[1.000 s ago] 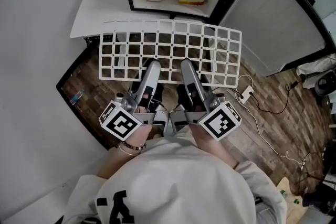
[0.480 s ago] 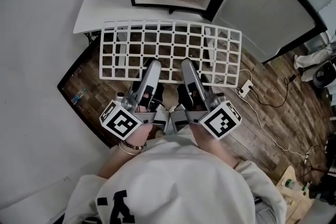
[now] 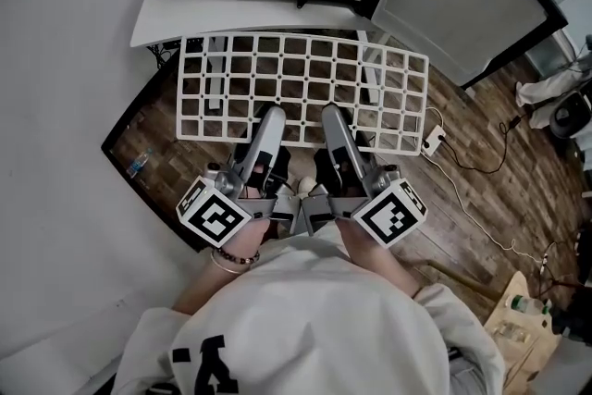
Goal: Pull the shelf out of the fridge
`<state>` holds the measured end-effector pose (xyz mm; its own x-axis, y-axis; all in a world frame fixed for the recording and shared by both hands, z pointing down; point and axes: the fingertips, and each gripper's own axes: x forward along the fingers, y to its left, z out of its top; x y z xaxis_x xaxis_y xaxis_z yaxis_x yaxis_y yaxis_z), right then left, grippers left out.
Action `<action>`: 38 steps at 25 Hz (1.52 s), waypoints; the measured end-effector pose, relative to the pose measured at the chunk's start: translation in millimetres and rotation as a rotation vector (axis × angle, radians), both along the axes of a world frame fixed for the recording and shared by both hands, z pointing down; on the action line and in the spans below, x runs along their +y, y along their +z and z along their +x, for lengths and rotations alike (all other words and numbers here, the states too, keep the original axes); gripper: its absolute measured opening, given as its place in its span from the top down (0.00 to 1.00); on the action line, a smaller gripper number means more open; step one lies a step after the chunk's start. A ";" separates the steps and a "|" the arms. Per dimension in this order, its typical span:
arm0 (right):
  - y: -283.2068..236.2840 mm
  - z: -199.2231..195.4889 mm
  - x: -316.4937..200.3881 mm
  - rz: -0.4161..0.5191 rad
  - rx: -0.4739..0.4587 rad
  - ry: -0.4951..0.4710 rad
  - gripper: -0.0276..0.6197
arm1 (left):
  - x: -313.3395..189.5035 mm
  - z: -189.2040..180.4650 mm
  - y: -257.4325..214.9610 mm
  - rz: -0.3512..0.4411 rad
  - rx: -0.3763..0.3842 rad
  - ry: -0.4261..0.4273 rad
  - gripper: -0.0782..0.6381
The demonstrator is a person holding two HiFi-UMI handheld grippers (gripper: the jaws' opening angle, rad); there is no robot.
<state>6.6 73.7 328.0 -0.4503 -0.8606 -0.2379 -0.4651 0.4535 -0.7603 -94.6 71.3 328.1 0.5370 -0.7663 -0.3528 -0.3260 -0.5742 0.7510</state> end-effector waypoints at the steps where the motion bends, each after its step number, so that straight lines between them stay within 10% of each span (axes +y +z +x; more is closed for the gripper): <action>1: 0.4 -0.8 2.4 -0.002 0.000 0.000 0.84 | 2.2 -0.8 0.6 -0.002 0.003 0.001 0.79; 38: -1.7 47.6 77.7 -0.005 -0.008 -0.030 0.84 | 79.5 47.6 -2.9 -0.002 0.000 -0.029 0.79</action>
<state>54.2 151.4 326.3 -0.4740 -0.8479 -0.2374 -0.4448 0.4633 -0.7665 -47.0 150.8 325.3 0.5141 -0.7822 -0.3519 -0.3423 -0.5633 0.7521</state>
